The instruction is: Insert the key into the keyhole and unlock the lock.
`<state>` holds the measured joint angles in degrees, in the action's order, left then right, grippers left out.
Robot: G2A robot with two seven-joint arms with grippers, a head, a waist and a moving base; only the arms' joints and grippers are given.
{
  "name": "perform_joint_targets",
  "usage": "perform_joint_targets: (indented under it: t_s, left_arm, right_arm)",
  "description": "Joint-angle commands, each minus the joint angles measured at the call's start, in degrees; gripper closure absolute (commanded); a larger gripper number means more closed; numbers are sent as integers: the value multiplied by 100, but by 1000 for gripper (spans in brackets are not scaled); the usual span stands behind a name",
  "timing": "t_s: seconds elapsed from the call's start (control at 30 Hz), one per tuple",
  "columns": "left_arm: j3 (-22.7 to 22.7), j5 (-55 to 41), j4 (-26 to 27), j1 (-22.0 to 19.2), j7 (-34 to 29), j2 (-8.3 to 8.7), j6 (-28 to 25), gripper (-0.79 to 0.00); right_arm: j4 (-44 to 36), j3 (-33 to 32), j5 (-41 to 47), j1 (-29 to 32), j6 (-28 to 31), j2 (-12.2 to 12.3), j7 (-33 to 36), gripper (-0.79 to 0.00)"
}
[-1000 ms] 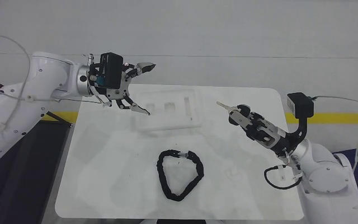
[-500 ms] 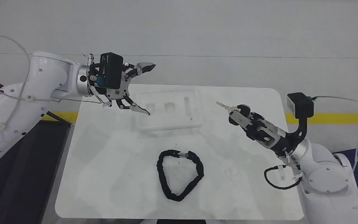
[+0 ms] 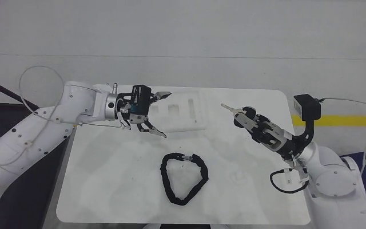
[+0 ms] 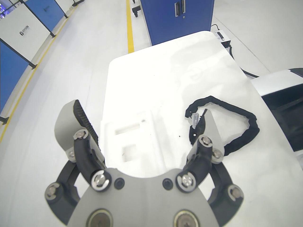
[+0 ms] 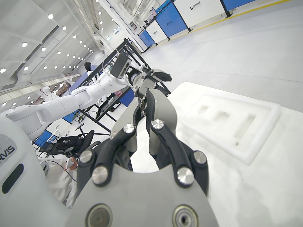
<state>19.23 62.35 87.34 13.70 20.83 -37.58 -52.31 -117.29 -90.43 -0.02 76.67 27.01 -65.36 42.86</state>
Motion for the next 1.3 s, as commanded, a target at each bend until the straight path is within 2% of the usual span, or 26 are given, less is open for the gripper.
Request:
perform_joint_targets:
  t_s: [0.0, 0.13, 0.3, 0.57, 0.8, 0.87, 1.27]
  left_arm:
    - [-41, -15, -20, 169, -35, -47, 72, -785]
    - [-154, -37, -177, 480, -71, -177, 71, -785]
    - [-337, 382, -431, 671, -421, -429, 55, -785]
    - [-519, 995, -838, 790, -373, -864, -263, -785]
    - [-511, 1273, -1202, 821, -97, -1131, -569, -785]
    - [-556, 1272, -1278, 850, -29, -1178, -569, -785]
    - [-556, 1272, -1278, 850, -29, -1178, -569, -785]
  right_arm:
    - [0, 0, 0, 0, 0, 0, 0, 0]
    - [0, 0, 0, 0, 0, 0, 0, 0]
    - [0, 0, 0, 0, 0, 0, 0, 0]
    - [0, 0, 0, 0, 0, 0, 0, 0]
    - [0, 0, 0, 0, 0, 0, 0, 0]
    - [0, 0, 0, 0, 0, 0, 0, 0]
    - [0, 0, 0, 0, 0, 0, 0, 0]
